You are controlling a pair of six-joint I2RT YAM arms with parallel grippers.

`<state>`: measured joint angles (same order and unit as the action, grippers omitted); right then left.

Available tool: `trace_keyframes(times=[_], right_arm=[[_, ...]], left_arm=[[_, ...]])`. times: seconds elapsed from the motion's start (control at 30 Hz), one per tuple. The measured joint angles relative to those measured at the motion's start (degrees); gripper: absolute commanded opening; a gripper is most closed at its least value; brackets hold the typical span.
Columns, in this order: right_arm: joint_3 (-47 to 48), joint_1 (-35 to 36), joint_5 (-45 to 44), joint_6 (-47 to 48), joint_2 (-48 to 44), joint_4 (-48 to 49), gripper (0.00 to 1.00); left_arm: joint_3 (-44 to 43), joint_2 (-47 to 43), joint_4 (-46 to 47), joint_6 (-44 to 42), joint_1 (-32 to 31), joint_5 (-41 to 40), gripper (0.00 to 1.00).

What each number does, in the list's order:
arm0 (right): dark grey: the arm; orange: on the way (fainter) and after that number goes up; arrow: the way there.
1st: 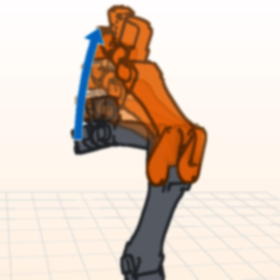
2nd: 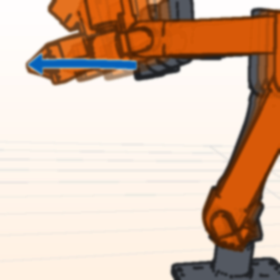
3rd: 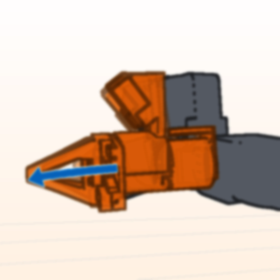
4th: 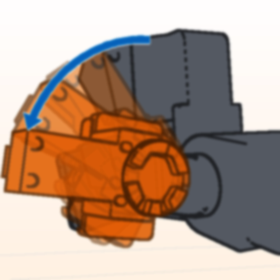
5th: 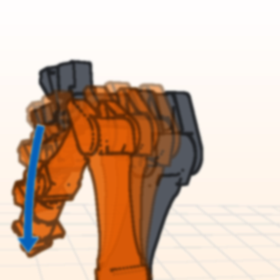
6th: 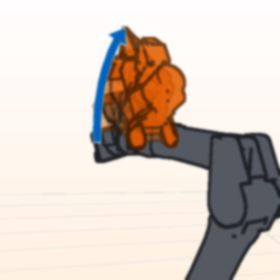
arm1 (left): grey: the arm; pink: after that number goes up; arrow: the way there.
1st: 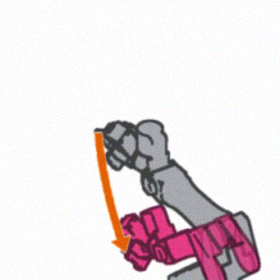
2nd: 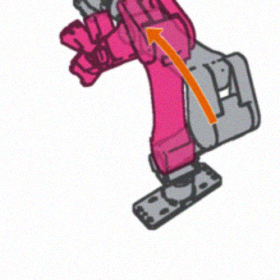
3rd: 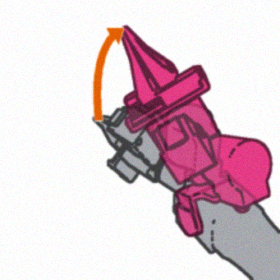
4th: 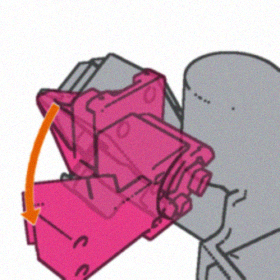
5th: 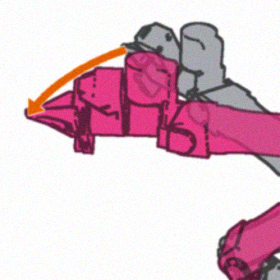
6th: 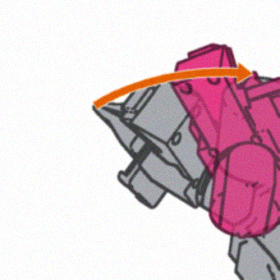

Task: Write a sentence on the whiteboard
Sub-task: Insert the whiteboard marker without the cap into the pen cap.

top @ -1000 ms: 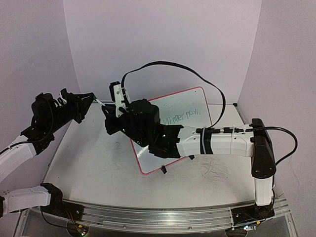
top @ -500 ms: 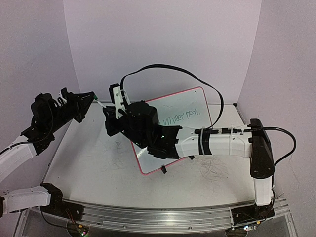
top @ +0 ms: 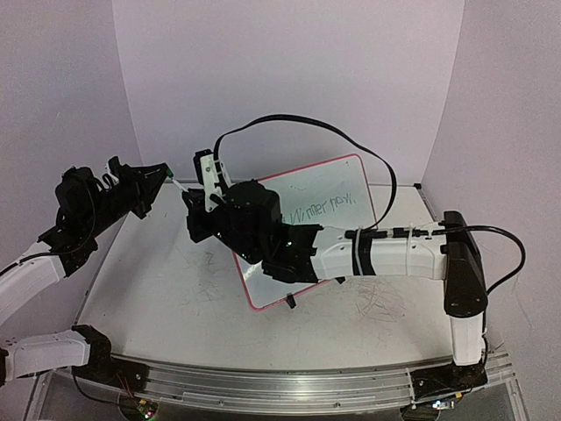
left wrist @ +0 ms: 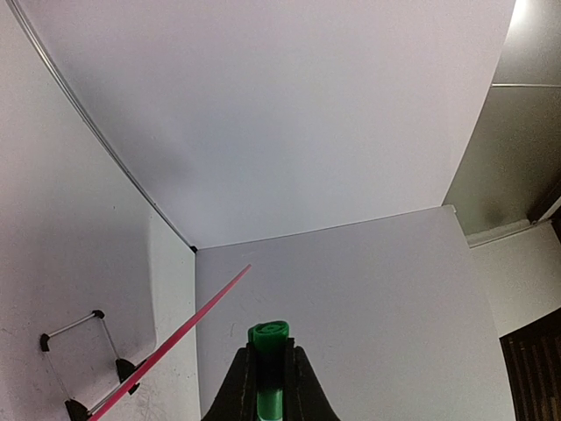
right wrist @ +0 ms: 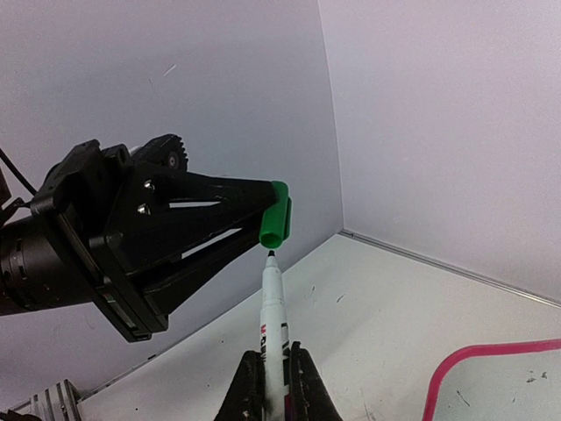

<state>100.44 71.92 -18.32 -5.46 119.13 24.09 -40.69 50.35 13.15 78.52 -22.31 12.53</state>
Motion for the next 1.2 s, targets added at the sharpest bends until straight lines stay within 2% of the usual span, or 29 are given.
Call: trace_keyframes(times=[0.73,1.0,1.2], right_arm=[[2.9,-0.4,-1.6,0.3,1.9,0.1,0.00],[12.1,-0.5,-4.5,1.7,8.8,-0.9,0.00],[21.9,0.2,-7.2,3.4,15.5,-1.6,0.00]], left_arm=[[0.8,0.0,1.5,0.6,0.0,1.6,0.00],[2.7,0.0,3.5,0.4,0.3,1.8,0.00],[4.4,-1.5,5.7,-1.1,0.8,-2.0,0.00]])
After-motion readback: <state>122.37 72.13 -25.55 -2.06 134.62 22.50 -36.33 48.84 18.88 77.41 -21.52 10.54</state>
